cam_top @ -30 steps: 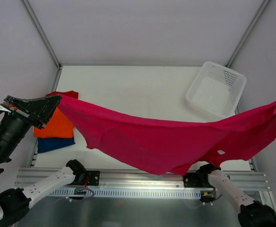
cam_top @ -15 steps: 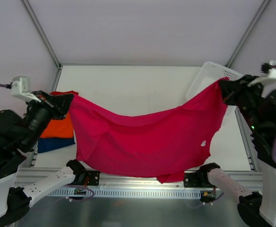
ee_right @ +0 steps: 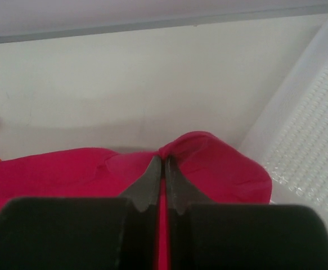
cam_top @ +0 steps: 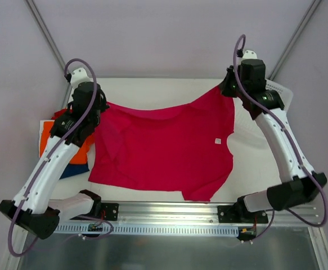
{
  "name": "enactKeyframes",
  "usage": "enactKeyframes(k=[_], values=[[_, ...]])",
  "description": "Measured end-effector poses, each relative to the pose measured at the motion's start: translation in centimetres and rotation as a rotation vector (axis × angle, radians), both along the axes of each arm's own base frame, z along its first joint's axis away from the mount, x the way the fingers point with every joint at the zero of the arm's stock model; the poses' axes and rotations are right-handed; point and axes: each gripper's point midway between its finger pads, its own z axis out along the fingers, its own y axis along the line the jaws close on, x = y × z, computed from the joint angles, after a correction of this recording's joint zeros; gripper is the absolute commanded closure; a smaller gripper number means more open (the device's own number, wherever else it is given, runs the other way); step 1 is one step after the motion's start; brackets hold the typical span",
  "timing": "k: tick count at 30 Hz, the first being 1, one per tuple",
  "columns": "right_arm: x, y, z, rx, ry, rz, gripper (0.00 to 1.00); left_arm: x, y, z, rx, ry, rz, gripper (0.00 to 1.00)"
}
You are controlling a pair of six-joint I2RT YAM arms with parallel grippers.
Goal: Fold and stack the t-shirts
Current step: Flatten the tshirt out
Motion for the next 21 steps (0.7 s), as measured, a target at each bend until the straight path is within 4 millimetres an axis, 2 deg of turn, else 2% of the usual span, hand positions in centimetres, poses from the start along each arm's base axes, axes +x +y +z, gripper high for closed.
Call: enactKeyframes(k=[3,7,11,14,16,21], values=[[3.6,1.4,-2.9,-0.004,0.060,0.021,1.00,2.9,1.2,-2.3,0.018,0.045,0.067,1.00],[8.0,3.5,-6.7,0.003,0.133,0.065,1.00,6.9,1.3,-6.6,0.034,0.136,0.097,1.00],[11.3,5.2,-10.4,0.008,0.193,0.097,1.00,9.2,1.3,-10.9,0.058,0.233,0.110,1.00],[13.2,5.6,-12.5,-0.001,0.222,0.092,1.00,10.3,1.3,-12.5,0.066,0.268,0.118,1.00],[14.5,5.7,-13.7,-0.012,0.238,0.081,1.00,11.2,1.1,-12.7,0.066,0.267,0.118,1.00],[17.8,5.7,-14.6,-0.028,0.217,0.041,1.00,14.1,1.0,-12.8,0.058,0.249,0.137,1.00]])
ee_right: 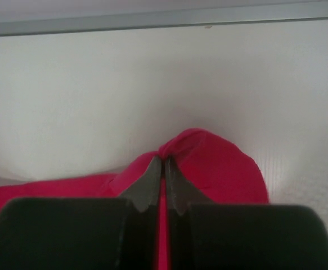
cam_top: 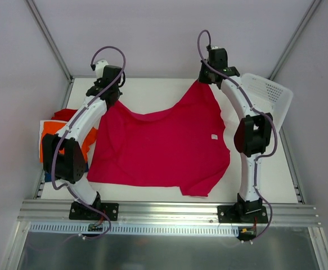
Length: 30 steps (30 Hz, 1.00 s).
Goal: Fold and stack the t-shirts
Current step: Flatten the tshirt out
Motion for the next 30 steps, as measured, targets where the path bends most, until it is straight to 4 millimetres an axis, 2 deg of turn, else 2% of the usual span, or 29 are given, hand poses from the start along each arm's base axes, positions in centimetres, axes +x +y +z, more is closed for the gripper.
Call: enactKeyframes(k=[3,4,5,6,7,8,9,10,11,12,16,20,21,23,24,26,27,30], values=[[1.6,-0.6,-0.3,-0.028,-0.021,-0.045,1.00,2.1,0.8,-0.7,-0.002,-0.001,0.030,1.00],[2.0,-0.8,-0.4,-0.038,-0.027,-0.059,0.98,2.7,1.3,-1.0,-0.006,0.001,0.048,1.00],[2.6,-1.1,-0.6,-0.051,-0.035,-0.080,0.92,3.5,2.0,-1.4,-0.011,0.002,0.069,1.00],[3.0,-1.4,-0.7,-0.061,-0.041,-0.098,0.76,4.2,2.6,-1.8,-0.016,0.002,0.088,1.00],[3.5,-1.6,-0.9,-0.068,-0.045,-0.116,0.34,4.7,3.3,-2.3,-0.022,0.005,0.111,1.00],[3.8,-1.9,-1.1,-0.076,-0.049,-0.131,0.20,5.3,4.0,-2.9,-0.025,0.010,0.133,0.70],[4.2,-2.1,-1.2,-0.091,-0.057,-0.141,0.02,5.8,4.6,-3.4,-0.022,0.017,0.151,0.52],[4.5,-2.4,-1.3,-0.104,-0.063,-0.152,0.01,6.2,5.1,-4.0,-0.023,0.021,0.168,0.35],[4.7,-2.7,-1.4,-0.128,-0.069,-0.160,0.00,6.6,5.8,-4.5,-0.021,0.024,0.189,0.10],[4.7,-3.1,-1.4,-0.151,-0.070,-0.165,0.01,6.9,6.2,-4.9,-0.015,0.027,0.207,0.02],[4.3,-4.1,-1.8,-0.197,-0.086,-0.167,0.01,7.3,6.7,-5.0,-0.003,0.015,0.235,0.01],[1.5,-4.7,-2.7,-0.210,-0.046,-0.152,0.02,7.5,5.8,-3.2,-0.016,-0.032,0.216,0.01],[1.1,-4.8,-2.5,-0.208,-0.042,-0.148,0.10,7.3,5.6,-2.6,-0.022,-0.045,0.209,0.01],[0.8,-4.8,-1.7,-0.203,-0.054,-0.145,0.19,6.8,4.7,-1.0,-0.041,-0.078,0.183,0.07],[0.8,-4.8,-1.3,-0.198,-0.062,-0.146,0.29,6.4,4.2,-0.2,-0.052,-0.093,0.167,0.08],[0.7,-4.8,-1.0,-0.195,-0.065,-0.151,0.38,5.4,3.2,1.0,-0.061,-0.117,0.141,0.08],[0.6,-4.9,-1.1,-0.197,-0.060,-0.155,0.51,4.9,2.5,1.3,-0.067,-0.125,0.125,0.08],[-0.1,-5.5,-2.0,-0.221,-0.015,-0.172,0.77,3.5,0.6,0.8,-0.082,-0.115,0.072,0.08]])
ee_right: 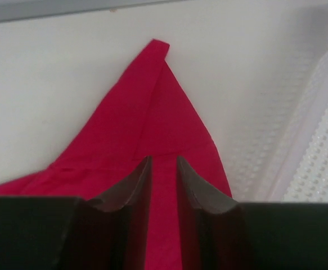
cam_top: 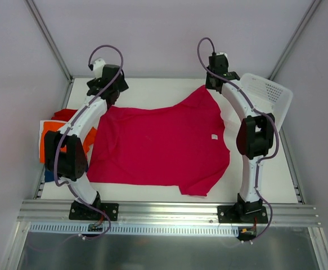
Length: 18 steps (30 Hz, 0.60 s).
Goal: Fold and stack the t-shirts
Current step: Flatten the tshirt out
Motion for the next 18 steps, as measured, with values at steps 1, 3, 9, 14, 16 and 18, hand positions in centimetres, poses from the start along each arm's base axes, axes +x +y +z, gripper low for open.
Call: enactKeyframes(k=[1,3,9,14,16,18], values=[[-0.4,-0.3,-0.5,-0.011,0.023,-0.017,0.81,-0.5,-0.4,-0.5,-0.002,0.013,-0.011,0.08],[-0.9,-0.9,-1.5,-0.034,0.062,-0.036,0.94,-1.6,-1.3,-2.5,-0.019,0.056,-0.039,0.08],[-3.5,-2.7,-5.4,-0.117,0.218,-0.086,1.00,-5.0,-1.6,-6.6,-0.055,0.160,-0.065,0.19],[-5.6,-4.9,-7.0,-0.174,0.315,-0.129,1.00,-7.1,-3.5,-4.9,-0.081,0.123,-0.135,0.18],[-6.7,-6.3,-7.7,-0.209,0.361,-0.158,1.00,-8.4,-4.3,-4.2,-0.098,0.099,-0.168,0.17],[-7.9,-7.5,-8.5,-0.240,0.407,-0.183,1.00,-9.8,-4.7,-4.1,-0.114,0.091,-0.190,0.16]])
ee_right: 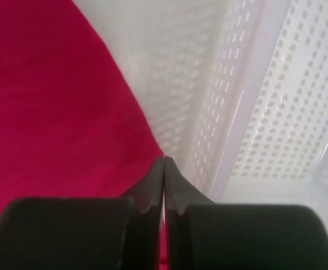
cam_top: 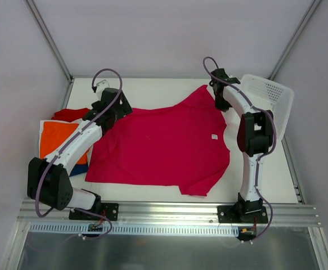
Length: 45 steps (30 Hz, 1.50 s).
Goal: Fold and stack the t-shirts
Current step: Flatten the tshirt out
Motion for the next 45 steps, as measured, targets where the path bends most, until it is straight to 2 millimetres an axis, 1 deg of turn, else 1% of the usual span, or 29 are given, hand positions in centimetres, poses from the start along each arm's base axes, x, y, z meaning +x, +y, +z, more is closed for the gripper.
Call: enactKeyframes(k=[2,5,8,10,12,15,17,20,23,24,25,28,31,33,35,36,37,41,42,44,45], values=[[-1.6,-1.3,-1.0,-0.035,0.060,-0.019,0.99,-1.3,0.2,-0.2,-0.011,-0.002,-0.003,0.16],[-4.0,-2.9,-1.9,-0.089,0.140,-0.042,1.00,-3.0,0.7,-0.5,-0.016,-0.001,0.000,0.16],[-6.4,-4.3,-1.9,-0.140,0.202,-0.065,1.00,-4.1,1.0,-0.3,-0.024,-0.015,-0.004,0.16],[-7.9,-4.9,-1.4,-0.158,0.212,-0.084,0.99,-4.6,1.1,0.3,-0.034,-0.036,-0.008,0.16],[-9.6,-5.5,-0.5,-0.171,0.210,-0.101,0.99,-5.1,1.2,0.9,-0.045,-0.056,-0.014,0.16],[-11.6,-6.3,1.8,-0.191,0.181,-0.132,0.99,-5.6,1.2,1.5,-0.057,-0.078,-0.020,0.16],[-12.6,-6.9,3.7,-0.206,0.145,-0.157,0.99,-5.9,1.2,1.4,-0.059,-0.079,-0.023,0.16],[-13.9,-7.8,6.1,-0.222,0.088,-0.192,1.00,-6.3,1.3,0.5,-0.058,-0.060,-0.028,0.15],[-14.7,-7.8,7.2,-0.195,0.043,-0.197,0.97,-6.6,1.4,-0.5,-0.051,-0.037,-0.029,0.13],[-14.9,-7.3,7.3,-0.158,0.028,-0.187,0.93,-6.7,1.4,-0.7,-0.047,-0.032,-0.028,0.12],[-14.9,-6.8,7.2,-0.112,0.009,-0.174,0.91,-6.8,1.5,-0.9,-0.042,-0.028,-0.025,0.12],[-14.5,-3.6,6.7,0.084,-0.046,-0.092,0.87,-6.6,1.7,-1.5,-0.026,-0.011,-0.017,0.09],[-12.9,-0.1,6.5,0.260,-0.086,0.000,0.87,-6.1,1.6,-2.9,0.002,0.051,-0.018,0.07],[-11.3,2.4,6.3,0.369,-0.085,0.064,0.87,-5.1,1.3,-4.0,0.027,0.097,-0.022,0.07],[-9.1,4.6,5.7,0.456,-0.075,0.118,0.85,-4.1,1.2,-4.8,0.047,0.136,-0.023,0.07],[-7.8,5.6,5.3,0.490,-0.070,0.141,0.79,-3.5,1.1,-5.2,0.052,0.151,-0.023,0.07],[-6.6,6.5,4.9,0.519,-0.070,0.162,0.77,-2.9,1.0,-5.4,0.053,0.164,-0.022,0.07],[-3.1,8.6,3.1,0.588,-0.055,0.211,0.70,-0.7,2.2,-5.9,0.042,0.191,0.017,0.07],[-2.2,9.0,3.0,0.602,-0.055,0.220,0.66,-0.3,2.5,-5.9,0.035,0.191,0.024,0.07],[-0.4,10.0,2.9,0.636,-0.064,0.242,0.62,0.7,3.1,-5.6,0.011,0.180,0.038,0.07],[0.5,10.4,2.9,0.649,-0.074,0.252,0.57,0.9,3.4,-5.6,0.000,0.174,0.041,0.07]])
